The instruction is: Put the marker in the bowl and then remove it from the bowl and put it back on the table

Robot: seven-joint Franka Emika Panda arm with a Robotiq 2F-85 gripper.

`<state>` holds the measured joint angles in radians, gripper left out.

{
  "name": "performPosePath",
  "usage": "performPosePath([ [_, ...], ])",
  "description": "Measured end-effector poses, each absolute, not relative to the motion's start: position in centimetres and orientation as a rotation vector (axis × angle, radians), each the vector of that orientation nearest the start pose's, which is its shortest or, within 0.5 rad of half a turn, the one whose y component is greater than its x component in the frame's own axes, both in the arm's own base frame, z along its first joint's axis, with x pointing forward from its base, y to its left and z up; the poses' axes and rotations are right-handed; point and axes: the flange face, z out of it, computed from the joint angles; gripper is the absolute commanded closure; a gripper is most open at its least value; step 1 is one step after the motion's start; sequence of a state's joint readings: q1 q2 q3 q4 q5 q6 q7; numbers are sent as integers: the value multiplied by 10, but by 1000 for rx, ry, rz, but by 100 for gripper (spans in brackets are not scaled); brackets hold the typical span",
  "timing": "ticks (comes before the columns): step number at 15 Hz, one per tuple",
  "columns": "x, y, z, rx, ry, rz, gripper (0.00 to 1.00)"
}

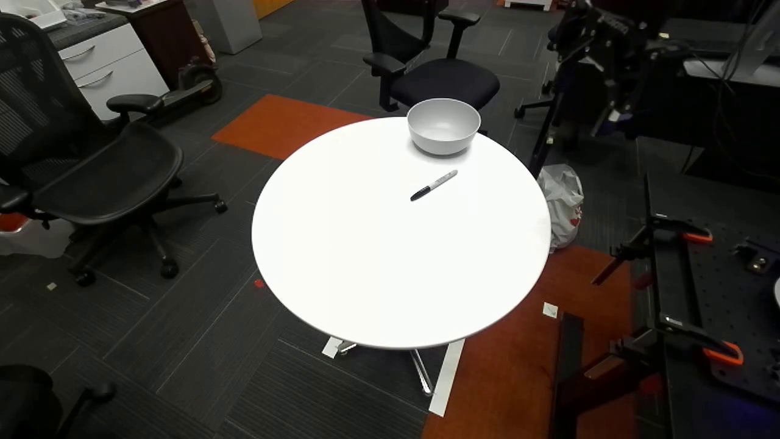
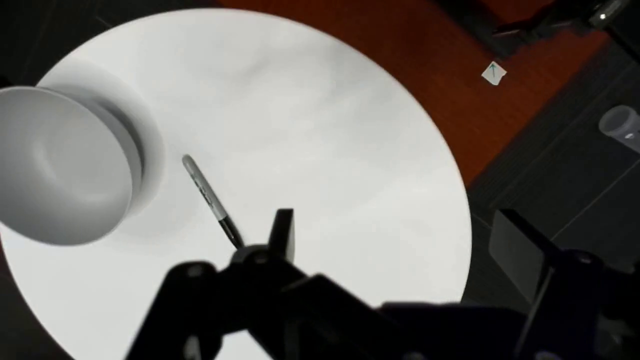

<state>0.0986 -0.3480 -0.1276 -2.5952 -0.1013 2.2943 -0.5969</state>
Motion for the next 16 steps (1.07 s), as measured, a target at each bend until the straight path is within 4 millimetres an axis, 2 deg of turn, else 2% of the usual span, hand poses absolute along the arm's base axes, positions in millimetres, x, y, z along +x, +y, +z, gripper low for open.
performPosePath([
  [5, 450, -28, 342, -2957, -1210, -25, 0],
  [7, 461, -32, 332, -2951, -1205, -2, 0],
  [16, 470, -35, 326, -2953, -1212, -3, 0],
])
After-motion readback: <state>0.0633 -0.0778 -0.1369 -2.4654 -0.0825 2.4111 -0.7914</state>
